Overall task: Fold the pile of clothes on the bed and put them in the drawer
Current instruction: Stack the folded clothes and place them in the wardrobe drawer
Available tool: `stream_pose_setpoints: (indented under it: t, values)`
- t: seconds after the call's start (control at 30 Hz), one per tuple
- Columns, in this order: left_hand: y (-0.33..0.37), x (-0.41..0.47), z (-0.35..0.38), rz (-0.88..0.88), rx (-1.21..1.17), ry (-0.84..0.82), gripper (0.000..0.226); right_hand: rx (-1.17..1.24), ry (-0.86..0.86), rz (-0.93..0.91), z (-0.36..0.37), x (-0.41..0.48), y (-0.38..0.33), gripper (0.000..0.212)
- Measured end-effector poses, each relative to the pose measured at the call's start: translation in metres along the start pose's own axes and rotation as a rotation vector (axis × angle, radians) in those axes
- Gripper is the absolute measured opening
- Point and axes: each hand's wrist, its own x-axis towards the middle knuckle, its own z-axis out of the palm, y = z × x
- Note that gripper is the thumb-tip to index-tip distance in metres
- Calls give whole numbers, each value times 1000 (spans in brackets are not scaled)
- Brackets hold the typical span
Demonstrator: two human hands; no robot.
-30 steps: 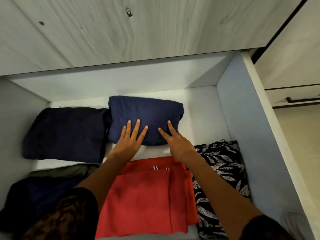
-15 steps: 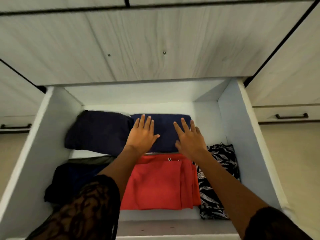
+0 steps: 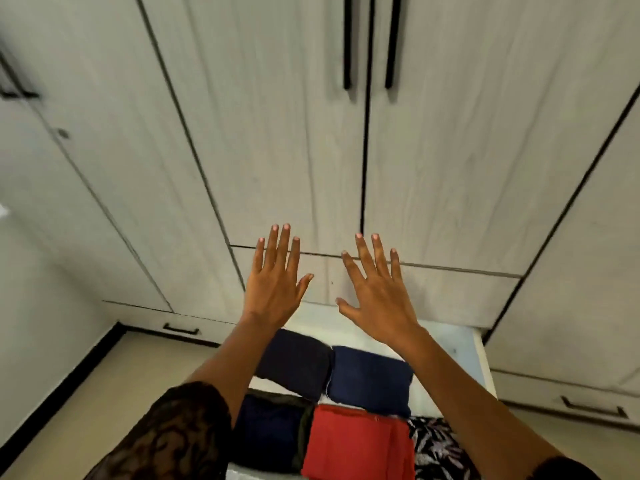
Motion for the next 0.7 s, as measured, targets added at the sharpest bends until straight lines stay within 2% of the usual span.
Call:
stream_pose_setpoints:
  t: [0.2, 0.37, 0.5, 0.7]
  values:
    - [-76, -45, -107, -304, -38, 179, 73, 98, 200, -143, -102, 32, -56, 88]
    - [-160, -110, -179, -480, 51, 265, 75, 256, 296, -304, -170, 47, -141, 89]
    - [-242, -178, -234, -624, 177, 300, 75, 384, 350, -496, -214, 55, -236, 92]
    - [-338, -287, -277, -857, 287, 298, 82, 564, 440, -736, -266, 46, -385, 92]
